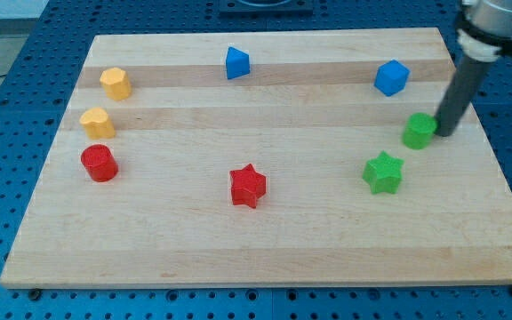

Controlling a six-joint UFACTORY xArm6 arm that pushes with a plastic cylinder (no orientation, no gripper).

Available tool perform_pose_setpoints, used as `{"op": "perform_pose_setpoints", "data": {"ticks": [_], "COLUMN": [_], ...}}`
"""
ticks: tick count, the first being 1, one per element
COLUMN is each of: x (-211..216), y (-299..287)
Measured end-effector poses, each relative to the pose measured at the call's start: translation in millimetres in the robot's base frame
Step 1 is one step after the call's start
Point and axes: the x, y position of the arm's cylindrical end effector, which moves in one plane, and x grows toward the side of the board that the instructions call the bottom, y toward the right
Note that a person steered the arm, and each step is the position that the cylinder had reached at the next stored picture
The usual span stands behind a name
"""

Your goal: Slide the blue triangle to the right side of the board

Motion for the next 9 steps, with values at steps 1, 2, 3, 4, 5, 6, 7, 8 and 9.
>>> {"op": "perform_pose_setpoints", "data": {"ticks": [1,2,3,4,5,6,7,8,9], "x": [-13,-42,-58,-125,-139,-114,-109,-159,-168], "y": [-20,-108,-217,-246,-245,-283,-334,-336,-317]}}
